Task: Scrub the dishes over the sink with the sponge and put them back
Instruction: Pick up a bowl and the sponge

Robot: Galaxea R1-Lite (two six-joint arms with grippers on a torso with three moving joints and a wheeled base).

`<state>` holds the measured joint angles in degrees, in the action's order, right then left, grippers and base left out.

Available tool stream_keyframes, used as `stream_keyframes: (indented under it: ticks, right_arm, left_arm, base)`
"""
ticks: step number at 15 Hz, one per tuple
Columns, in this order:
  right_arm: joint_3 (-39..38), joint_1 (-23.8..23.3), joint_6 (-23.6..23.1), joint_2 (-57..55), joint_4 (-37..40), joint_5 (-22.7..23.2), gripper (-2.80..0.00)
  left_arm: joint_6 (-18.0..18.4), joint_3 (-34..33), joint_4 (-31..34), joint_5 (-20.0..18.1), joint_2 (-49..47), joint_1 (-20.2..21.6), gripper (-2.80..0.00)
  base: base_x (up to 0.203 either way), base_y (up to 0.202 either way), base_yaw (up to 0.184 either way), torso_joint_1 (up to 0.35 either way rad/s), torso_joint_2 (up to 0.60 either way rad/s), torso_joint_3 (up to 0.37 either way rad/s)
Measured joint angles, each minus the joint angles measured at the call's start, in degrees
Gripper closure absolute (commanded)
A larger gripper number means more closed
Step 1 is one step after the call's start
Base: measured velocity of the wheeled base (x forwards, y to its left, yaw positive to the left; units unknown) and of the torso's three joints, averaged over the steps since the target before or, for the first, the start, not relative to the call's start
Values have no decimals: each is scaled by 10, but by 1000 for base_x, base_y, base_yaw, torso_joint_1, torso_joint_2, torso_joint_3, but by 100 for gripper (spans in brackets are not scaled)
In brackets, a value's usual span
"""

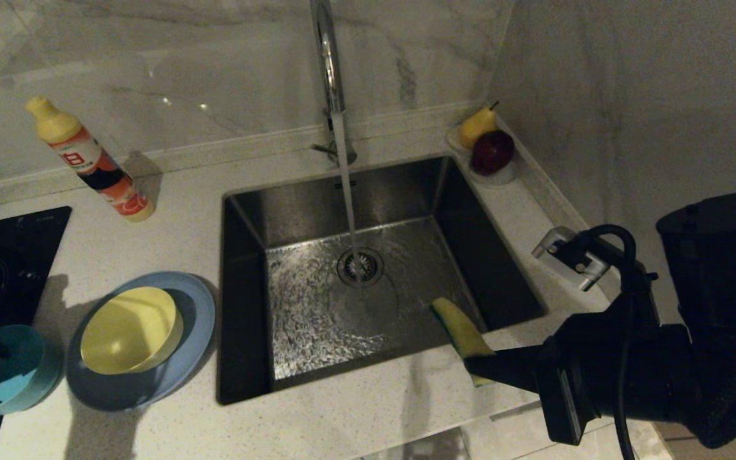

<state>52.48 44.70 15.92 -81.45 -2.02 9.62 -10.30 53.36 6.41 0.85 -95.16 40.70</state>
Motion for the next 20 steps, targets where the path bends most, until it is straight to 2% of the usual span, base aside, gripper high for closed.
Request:
stream_keyframes:
  ticks: [9,20]
  right_arm:
    - [0,-4,1,-8,-4,2,0]
    - [0,-9,2,-13,-4,3,0]
  left_arm:
    - [-12,11,6,0,-40,20,-280]
    - [-17,5,4,-6,-54,22,-280]
  base:
    - [0,0,0,0,0,0]
    - [0,0,0,0,0,0]
